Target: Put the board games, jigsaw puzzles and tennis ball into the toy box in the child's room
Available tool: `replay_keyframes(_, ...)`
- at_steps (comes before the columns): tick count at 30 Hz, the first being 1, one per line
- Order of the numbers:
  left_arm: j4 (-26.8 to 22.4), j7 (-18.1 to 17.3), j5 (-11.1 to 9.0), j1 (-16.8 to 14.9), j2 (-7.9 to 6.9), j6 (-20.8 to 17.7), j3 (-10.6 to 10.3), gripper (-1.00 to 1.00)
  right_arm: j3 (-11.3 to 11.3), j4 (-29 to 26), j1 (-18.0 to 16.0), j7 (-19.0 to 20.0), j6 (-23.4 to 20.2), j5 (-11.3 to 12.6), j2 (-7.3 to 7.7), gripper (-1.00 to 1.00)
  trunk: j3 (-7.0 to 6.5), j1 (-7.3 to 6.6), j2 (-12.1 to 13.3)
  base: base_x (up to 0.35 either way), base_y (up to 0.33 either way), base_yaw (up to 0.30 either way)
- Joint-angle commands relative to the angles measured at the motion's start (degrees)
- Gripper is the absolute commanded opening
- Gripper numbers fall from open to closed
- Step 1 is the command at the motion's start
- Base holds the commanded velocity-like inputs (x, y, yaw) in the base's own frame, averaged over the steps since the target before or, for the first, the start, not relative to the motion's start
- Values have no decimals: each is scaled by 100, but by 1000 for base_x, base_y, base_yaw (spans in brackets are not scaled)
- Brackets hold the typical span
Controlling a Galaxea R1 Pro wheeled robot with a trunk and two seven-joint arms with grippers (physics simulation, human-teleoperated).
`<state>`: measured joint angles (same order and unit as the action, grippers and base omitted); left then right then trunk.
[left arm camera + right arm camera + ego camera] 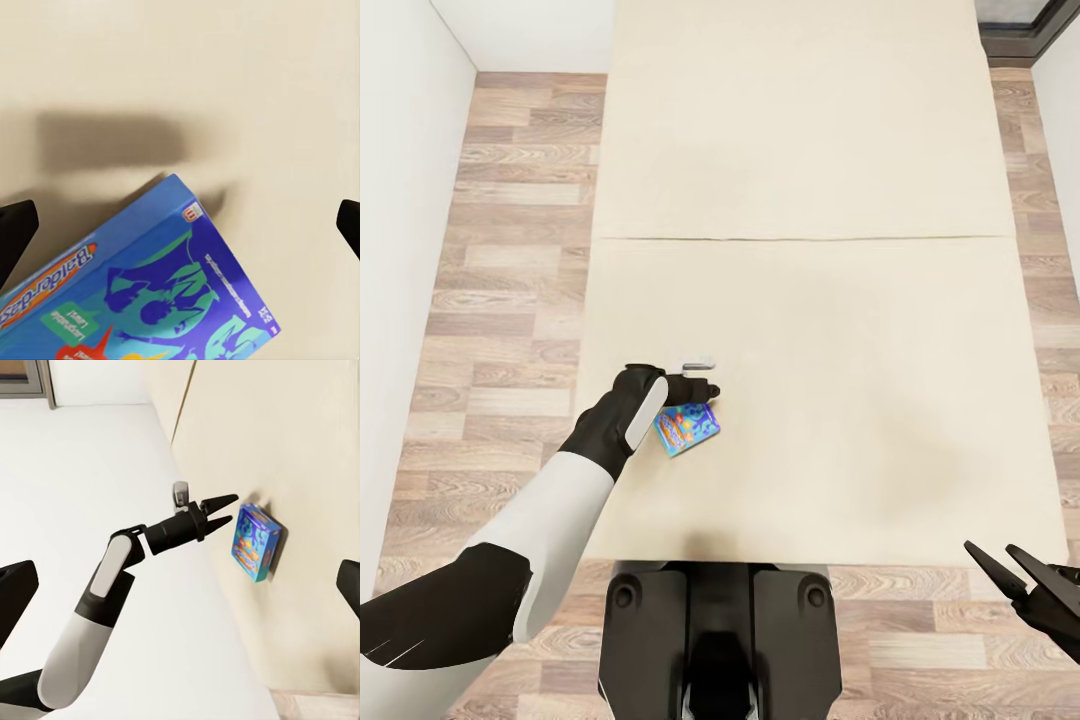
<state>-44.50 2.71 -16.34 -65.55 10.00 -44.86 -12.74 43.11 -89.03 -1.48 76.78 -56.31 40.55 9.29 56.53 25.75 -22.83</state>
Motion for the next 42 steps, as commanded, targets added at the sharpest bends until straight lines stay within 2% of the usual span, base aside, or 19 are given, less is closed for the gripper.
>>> replay_keyframes(1, -24, 28, -35, -2, 0, -23, -3, 100, 3, -1, -1, 4, -38, 14, 2, 100, 15, 3, -9, 0, 0, 0)
replay_keyframes(42, -182, 28, -34, 0, 0, -23, -15, 100, 0, -1, -1, -3, -38, 13, 30, 100, 390, 3, -9, 0, 0, 0)
